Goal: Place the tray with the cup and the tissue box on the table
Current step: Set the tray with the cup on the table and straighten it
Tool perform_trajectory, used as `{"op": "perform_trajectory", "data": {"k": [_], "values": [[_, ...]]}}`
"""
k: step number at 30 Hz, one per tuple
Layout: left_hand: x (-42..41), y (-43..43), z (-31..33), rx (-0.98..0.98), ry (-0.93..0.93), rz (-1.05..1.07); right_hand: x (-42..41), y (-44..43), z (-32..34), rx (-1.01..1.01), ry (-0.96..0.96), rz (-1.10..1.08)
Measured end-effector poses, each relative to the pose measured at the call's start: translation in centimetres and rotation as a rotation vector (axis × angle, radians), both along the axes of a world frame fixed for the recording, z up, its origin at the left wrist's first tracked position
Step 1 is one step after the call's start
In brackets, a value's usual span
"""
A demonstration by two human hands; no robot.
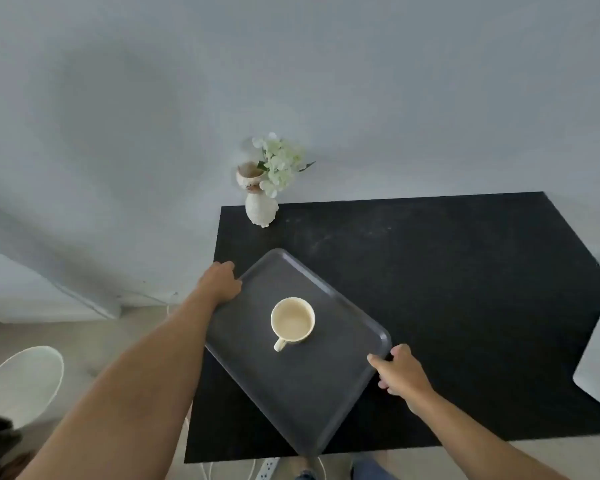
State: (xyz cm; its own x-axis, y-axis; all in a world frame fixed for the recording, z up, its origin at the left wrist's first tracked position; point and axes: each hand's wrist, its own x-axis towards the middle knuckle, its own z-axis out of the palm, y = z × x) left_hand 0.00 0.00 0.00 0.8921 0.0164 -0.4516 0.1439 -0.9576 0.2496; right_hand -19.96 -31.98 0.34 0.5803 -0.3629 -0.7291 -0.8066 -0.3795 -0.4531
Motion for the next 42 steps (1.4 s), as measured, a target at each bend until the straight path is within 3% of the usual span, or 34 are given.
{"op": "perform_trajectory", "data": {"k": [12,26,42], "values": [[-0.3,-0.5,-2.6,-0.02,0.011,0.003,-2.7,3.3,-2.7,0.311,0.001,-0.313],[0.1,0.2,-3.4,0.007,-0.011,0.055,-2.4,2.4,-4.2,0.213,0.002,-0.338],[-1.5,-2.4,-2.8,-0.056,0.06,0.114,4.5,-4.1,-2.4,-0.106,-0.072,-0.239]]}}
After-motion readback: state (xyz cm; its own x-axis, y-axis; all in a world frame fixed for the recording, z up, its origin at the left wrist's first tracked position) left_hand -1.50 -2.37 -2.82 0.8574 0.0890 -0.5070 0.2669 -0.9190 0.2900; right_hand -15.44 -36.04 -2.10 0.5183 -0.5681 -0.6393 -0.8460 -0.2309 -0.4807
